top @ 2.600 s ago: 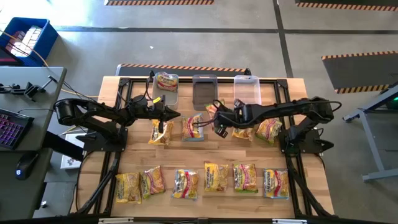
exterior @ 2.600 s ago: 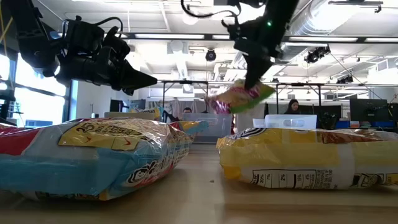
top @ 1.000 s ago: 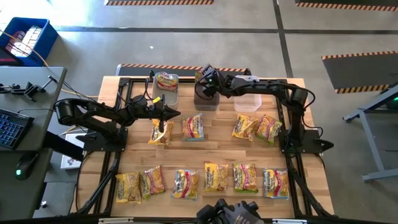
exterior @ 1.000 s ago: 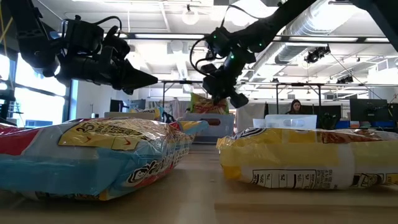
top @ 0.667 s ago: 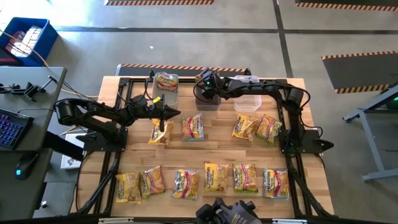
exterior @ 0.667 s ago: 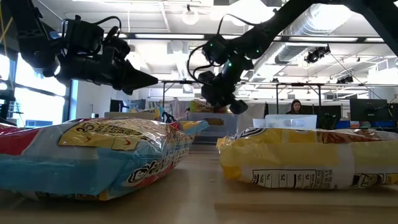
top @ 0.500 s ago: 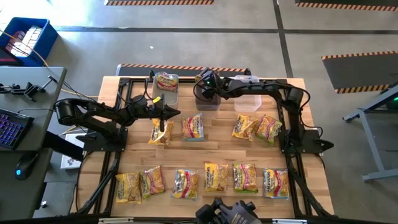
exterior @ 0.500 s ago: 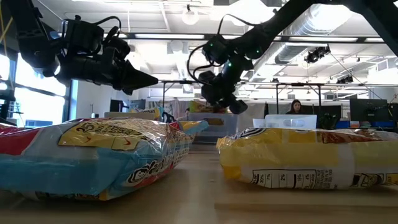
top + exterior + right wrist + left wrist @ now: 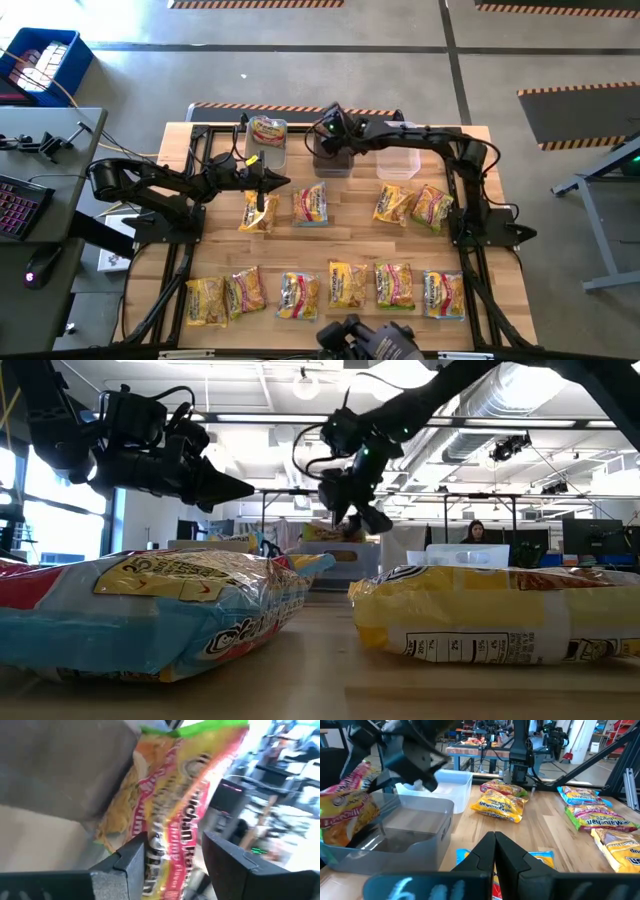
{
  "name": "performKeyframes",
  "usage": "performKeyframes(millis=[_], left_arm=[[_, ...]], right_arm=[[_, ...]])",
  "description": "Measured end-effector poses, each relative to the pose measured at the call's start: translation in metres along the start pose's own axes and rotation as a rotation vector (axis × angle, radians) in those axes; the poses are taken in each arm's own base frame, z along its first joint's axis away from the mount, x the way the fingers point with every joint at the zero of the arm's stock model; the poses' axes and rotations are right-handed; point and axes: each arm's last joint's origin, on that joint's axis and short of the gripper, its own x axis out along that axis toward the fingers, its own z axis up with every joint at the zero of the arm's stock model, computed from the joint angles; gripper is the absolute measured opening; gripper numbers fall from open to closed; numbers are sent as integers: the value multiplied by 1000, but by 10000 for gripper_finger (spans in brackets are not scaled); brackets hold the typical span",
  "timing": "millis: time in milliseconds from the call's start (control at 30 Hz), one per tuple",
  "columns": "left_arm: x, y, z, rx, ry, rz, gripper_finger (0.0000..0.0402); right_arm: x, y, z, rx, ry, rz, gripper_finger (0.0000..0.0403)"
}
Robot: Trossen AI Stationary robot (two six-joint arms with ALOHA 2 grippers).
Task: Sort Maruchan noodles
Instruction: Put the green noodle pack into the black bin
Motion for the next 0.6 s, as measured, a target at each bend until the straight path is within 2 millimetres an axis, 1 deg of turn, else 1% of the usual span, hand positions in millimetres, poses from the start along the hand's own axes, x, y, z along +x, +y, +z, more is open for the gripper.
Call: performKeyframes(millis=[200,300,433,600], left_arm=[[0,0,0,0,0,0,0],[0,0,0,-1,0,0,0],[0,0,0,-2,0,0,0],[0,0,0,-3,0,-1,0]], right_arm=[[-10,-23,-15,263,-95,120,170],[-9,-29,-25,397,-121,156,153],[-4,-29,-38,504,-140,217,116],[2,-25,-46,597,-126,279,77]])
